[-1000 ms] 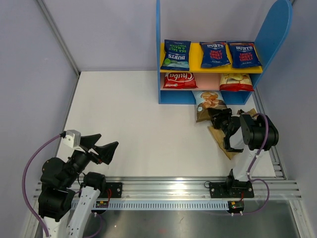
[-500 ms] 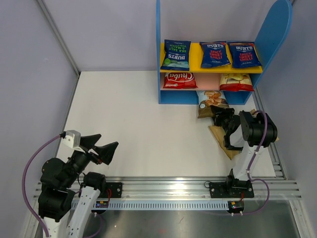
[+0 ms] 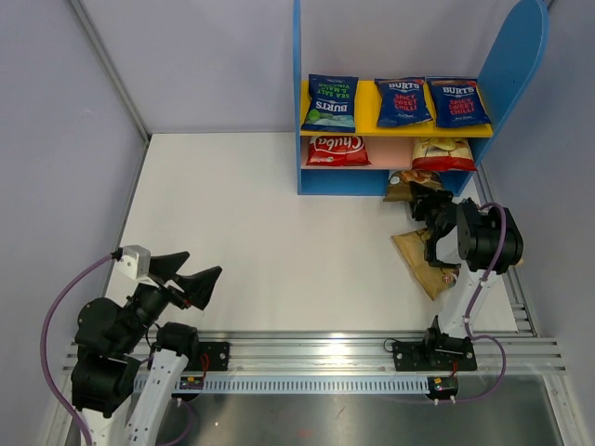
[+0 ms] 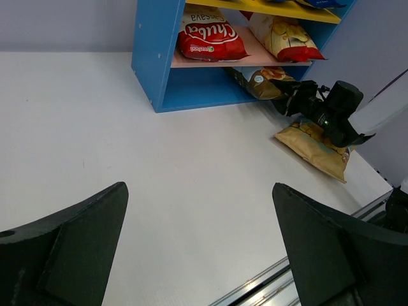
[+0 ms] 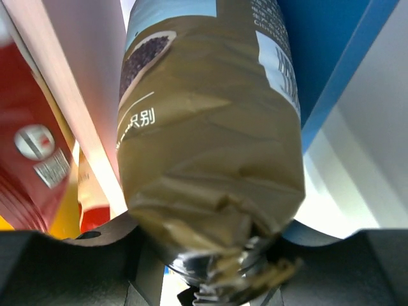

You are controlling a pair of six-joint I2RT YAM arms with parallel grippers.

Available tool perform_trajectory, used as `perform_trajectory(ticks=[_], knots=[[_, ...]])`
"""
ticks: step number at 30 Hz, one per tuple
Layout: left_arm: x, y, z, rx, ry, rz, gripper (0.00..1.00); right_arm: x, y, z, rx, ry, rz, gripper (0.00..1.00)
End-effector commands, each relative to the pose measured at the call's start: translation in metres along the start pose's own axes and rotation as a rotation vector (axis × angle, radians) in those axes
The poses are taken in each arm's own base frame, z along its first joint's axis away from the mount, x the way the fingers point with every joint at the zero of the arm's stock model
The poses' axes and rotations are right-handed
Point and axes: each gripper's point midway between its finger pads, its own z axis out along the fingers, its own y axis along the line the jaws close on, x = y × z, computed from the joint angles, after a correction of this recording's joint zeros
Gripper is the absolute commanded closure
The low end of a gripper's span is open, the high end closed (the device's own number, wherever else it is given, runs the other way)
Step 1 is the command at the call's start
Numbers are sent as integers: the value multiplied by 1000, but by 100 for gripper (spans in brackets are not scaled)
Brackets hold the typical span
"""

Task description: Place and organize the chips bags onto the shelf

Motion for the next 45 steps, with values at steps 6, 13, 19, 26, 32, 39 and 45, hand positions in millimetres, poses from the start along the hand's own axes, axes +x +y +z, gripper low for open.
perform_trajectory(ticks=[6,13,19,26,32,39,45], knots=[[-11,-7,-2,34,-46,39,1,-42,22,9,-35,-111,-30,50],[-10,-8,-2,40,-48,42,1,-56,12,12,11,-114,-5,44],[-12,-8,-3,39,-52,43,1,-56,9,8,148,-100,-28,32],[-14,-5,-5,15,-61,36,1,-56,15,-8,265,-99,-48,27],[-12,3,-4,-34,-37,14,1,-52,4,-21,382,-75,-55,20],[-8,7,-2,-54,-8,2,1,-42,0,-25,438,-23,-20,17],[-4,10,2,-63,15,-8,1,-38,8,-32,478,9,-10,17]])
